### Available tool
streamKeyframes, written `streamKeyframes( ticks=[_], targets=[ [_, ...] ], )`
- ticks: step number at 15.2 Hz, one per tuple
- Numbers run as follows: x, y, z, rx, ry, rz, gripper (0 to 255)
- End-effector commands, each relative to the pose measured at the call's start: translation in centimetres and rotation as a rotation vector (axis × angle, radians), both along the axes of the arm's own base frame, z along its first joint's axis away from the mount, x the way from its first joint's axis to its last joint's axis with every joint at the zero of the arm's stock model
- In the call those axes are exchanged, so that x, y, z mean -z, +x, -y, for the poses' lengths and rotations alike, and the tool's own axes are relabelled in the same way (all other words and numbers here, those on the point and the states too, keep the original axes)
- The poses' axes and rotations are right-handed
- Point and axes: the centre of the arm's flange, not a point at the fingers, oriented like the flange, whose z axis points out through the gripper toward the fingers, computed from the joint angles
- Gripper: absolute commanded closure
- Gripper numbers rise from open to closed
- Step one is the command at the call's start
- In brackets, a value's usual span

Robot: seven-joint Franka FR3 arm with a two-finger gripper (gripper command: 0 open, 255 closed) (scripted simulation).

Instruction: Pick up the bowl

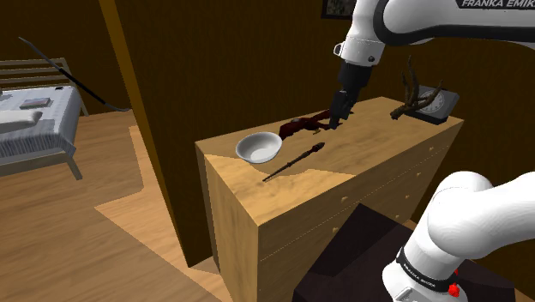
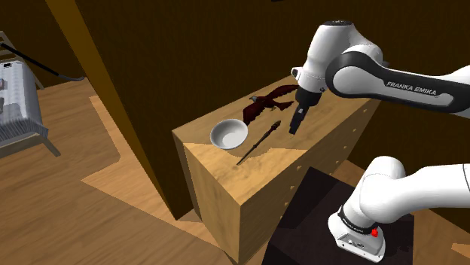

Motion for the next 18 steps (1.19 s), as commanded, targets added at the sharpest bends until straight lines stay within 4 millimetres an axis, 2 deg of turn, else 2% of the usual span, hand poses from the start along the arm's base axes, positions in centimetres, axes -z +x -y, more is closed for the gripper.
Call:
streamKeyframes(
  ticks=[1, 18],
  targets=[
    [0.0, 0.0, 0.0, 0.000, 0.000, 0.000, 0],
    [9.4, 20.4, 8.6, 0.030, 0.199, -0.047, 0]
  ],
)
